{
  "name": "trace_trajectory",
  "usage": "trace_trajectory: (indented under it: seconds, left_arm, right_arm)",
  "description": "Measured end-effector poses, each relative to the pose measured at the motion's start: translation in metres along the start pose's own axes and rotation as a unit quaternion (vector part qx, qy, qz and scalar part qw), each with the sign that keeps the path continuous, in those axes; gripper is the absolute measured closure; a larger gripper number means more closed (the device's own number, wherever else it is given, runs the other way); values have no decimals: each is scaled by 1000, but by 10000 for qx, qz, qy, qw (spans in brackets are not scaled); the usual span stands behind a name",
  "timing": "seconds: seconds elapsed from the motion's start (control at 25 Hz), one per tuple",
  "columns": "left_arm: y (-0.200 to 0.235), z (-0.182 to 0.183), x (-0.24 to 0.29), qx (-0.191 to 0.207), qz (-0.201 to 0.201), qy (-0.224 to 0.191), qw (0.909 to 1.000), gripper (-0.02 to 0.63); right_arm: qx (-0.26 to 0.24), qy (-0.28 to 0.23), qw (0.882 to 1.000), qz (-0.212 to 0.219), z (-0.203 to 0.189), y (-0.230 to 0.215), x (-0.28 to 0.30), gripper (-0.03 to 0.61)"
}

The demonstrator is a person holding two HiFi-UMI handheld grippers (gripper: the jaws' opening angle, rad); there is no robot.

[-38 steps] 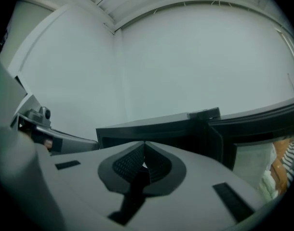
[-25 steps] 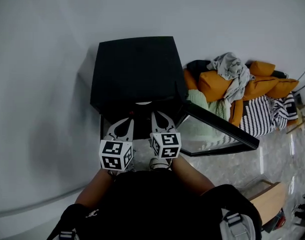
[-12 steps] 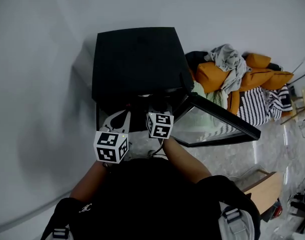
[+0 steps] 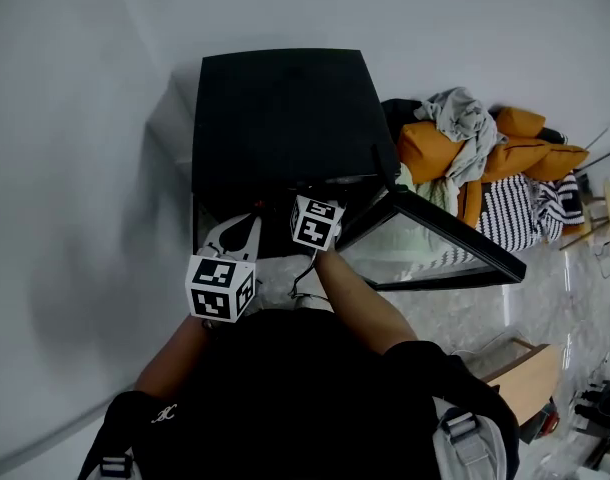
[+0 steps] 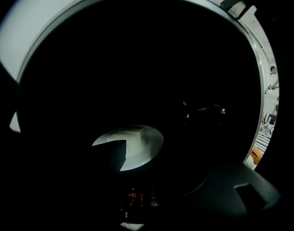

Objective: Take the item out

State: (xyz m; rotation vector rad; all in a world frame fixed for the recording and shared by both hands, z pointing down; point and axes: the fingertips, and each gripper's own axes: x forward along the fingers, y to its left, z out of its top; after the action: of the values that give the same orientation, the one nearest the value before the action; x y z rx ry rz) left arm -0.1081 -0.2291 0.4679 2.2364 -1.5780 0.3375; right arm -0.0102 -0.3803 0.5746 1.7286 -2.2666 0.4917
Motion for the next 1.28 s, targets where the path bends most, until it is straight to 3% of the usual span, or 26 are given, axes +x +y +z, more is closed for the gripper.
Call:
trace_trajectory:
  seconds: [0.32, 1.28]
  left_arm:
    - [13, 4, -6, -6, 86, 1, 10000, 606]
    - [-3, -7, 5, 8, -56, 49, 10000, 606]
  right_arm:
    - [5, -6, 9999, -127, 5, 4, 8, 327]
    - [-186, 303, 9992, 172, -18, 3, -14, 328]
